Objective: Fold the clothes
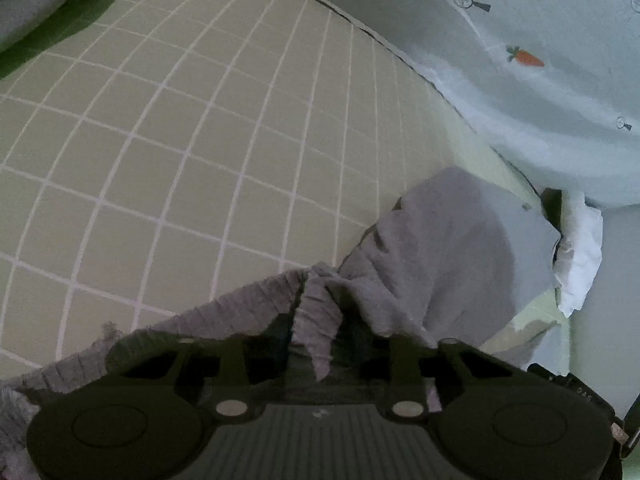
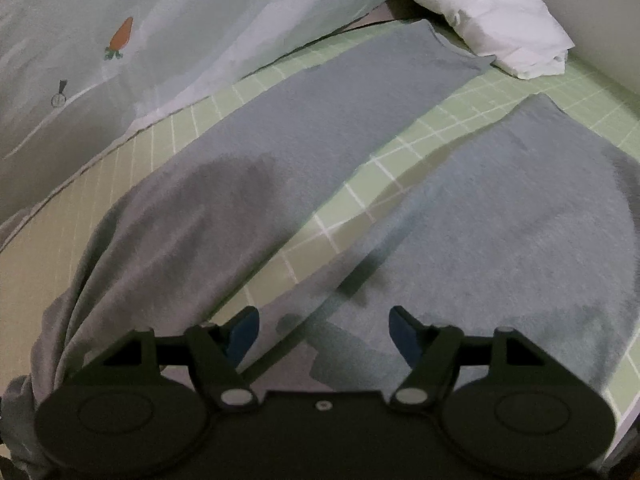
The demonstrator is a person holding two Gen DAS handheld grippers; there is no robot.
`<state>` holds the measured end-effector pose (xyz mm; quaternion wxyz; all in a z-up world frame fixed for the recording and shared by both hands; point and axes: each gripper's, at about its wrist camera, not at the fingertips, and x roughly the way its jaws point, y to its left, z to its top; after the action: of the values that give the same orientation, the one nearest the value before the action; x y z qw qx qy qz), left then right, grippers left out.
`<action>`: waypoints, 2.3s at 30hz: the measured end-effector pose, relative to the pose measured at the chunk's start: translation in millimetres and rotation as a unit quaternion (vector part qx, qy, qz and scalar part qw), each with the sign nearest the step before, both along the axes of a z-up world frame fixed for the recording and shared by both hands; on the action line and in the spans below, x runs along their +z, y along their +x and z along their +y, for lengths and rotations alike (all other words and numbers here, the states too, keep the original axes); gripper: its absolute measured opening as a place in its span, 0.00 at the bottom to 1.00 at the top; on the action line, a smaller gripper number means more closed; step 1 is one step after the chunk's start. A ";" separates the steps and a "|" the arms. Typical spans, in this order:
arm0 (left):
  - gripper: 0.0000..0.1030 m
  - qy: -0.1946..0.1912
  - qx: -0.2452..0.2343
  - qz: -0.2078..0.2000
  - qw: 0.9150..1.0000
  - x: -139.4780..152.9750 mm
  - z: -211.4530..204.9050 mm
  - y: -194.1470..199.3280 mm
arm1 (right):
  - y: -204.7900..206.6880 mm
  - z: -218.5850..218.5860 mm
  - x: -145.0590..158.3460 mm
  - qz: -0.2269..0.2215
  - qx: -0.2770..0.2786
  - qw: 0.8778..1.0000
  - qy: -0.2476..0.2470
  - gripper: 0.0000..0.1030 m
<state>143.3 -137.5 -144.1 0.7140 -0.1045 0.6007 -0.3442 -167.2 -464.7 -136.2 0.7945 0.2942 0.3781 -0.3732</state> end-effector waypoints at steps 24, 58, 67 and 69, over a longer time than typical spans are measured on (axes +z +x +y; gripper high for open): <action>0.75 0.139 0.219 -0.137 0.956 45.8 129.8 29.5 | 0.0 20.0 4.5 0.001 0.009 1.000 -0.012 0.71; 0.75 0.213 0.293 -0.169 0.917 44.7 209.4 -52.4 | 1.4 90.7 -5.7 0.013 0.103 0.994 -0.018 0.91; 0.79 0.215 0.284 -0.176 0.918 52.2 133.2 -110.8 | -50.4 26.1 -9.8 -0.002 0.070 0.996 -0.049 1.00; 0.80 0.219 0.271 -0.180 0.920 51.9 111.2 -129.9 | -70.9 2.8 -12.5 -0.006 0.044 0.998 -0.049 1.00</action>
<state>13.3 -26.3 -92.2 0.8809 -0.0409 0.4715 -0.0105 -238.0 -461.9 -148.7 0.8259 0.2406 0.3671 -0.3540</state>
